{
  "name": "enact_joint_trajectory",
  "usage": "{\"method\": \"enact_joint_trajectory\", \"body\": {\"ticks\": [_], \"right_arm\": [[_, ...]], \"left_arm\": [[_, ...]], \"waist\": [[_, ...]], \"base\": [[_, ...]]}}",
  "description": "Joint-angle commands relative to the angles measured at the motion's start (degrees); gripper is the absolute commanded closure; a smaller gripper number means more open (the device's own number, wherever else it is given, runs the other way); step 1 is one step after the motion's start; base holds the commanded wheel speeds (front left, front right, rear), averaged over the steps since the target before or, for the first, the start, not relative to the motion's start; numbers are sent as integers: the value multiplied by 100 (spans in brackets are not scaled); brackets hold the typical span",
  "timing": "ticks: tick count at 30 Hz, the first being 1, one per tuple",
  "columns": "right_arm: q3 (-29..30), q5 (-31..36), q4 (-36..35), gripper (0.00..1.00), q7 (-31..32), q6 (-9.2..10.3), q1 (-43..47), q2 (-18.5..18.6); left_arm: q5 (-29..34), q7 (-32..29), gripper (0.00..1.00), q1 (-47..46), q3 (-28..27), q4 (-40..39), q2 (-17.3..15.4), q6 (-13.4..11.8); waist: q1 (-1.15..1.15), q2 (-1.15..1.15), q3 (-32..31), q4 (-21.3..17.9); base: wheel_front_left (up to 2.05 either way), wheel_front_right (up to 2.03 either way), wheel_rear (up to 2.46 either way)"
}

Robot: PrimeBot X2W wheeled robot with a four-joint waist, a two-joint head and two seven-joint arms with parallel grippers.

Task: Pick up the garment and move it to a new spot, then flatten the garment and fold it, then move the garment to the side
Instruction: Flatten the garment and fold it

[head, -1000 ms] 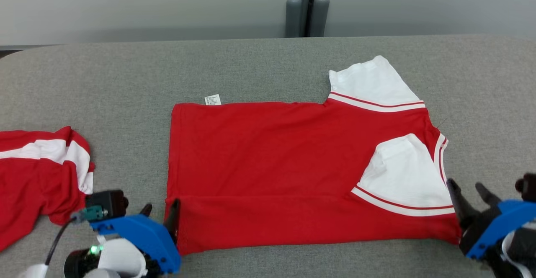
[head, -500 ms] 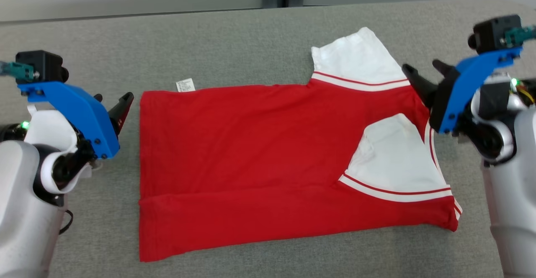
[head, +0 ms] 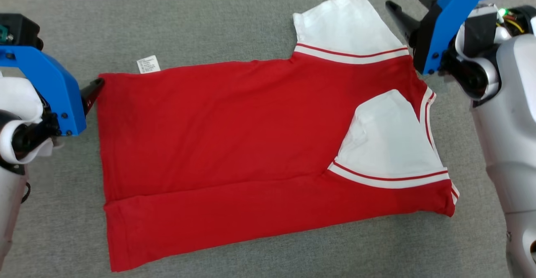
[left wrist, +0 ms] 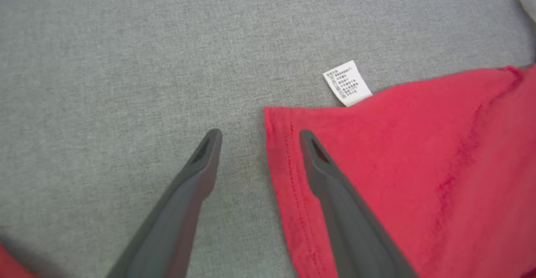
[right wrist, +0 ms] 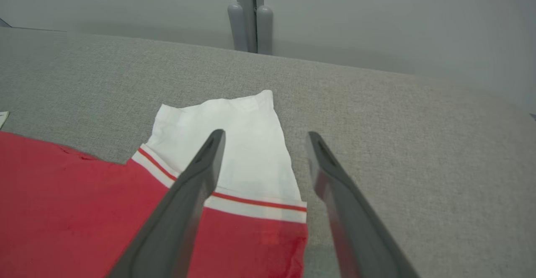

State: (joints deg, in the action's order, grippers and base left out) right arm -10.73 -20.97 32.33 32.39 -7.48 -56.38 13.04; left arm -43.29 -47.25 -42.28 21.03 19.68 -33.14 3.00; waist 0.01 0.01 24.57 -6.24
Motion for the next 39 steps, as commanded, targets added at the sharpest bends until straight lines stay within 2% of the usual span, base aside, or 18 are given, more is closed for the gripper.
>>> {"method": "enact_joint_trajectory", "body": {"ticks": [1,12,13,14,15,16,17,28,36,37,38,39], "right_arm": [[-53,-78,103,0,-102,-3,-188,2],[-447,-289,813,0,-598,-3,-925,4],[-472,-302,874,0,-633,-3,-967,11],[-489,-320,927,0,-634,-3,-1010,38],[-499,-332,997,0,-648,-3,-1059,58],[-488,-333,1061,0,-665,-3,-1104,95],[-476,-332,1133,0,-691,-3,-1142,113],[-88,64,2067,0,-671,-3,-1635,382],[-124,549,2563,0,-128,-4,-1903,369],[-173,599,2569,7,-93,-4,-1892,359],[-213,655,2565,66,-72,-4,-1904,374],[-282,705,2559,100,-44,-4,-1907,379]], "left_arm": [[47,-3,0,-130,1,11,3,-24],[114,-455,0,-356,238,36,-29,-37],[114,-480,2,-355,270,34,-31,-27],[141,-499,33,-356,320,17,-28,-4],[157,-483,89,-361,356,-2,-20,14],[168,-449,89,-364,378,-35,-1,37],[194,-426,100,-356,403,-63,17,54],[331,-26,100,-534,901,-400,450,320],[268,272,100,-663,1201,-333,672,418],[259,319,100,-691,1217,-313,687,417],[268,399,100,-729,1217,-303,701,417],[284,495,100,-773,1217,-290,715,414]], "waist": [[-1,-1,87,-14],[-1,-1,517,-86],[-1,-1,550,-75],[-1,-1,588,-53],[-1,-1,624,-33],[-1,-1,669,1],[-1,-1,706,35],[-1,-1,1050,781],[-1,-1,1212,1122],[-1,-1,1221,1134],[-1,-1,1234,1140],[-1,-1,1245,1142]], "base": [[0,0,0],[0,0,0],[0,0,0],[0,0,0],[0,0,0],[0,0,0],[0,0,0],[0,0,0],[0,0,0],[0,0,0],[0,0,0],[0,0,0]]}}
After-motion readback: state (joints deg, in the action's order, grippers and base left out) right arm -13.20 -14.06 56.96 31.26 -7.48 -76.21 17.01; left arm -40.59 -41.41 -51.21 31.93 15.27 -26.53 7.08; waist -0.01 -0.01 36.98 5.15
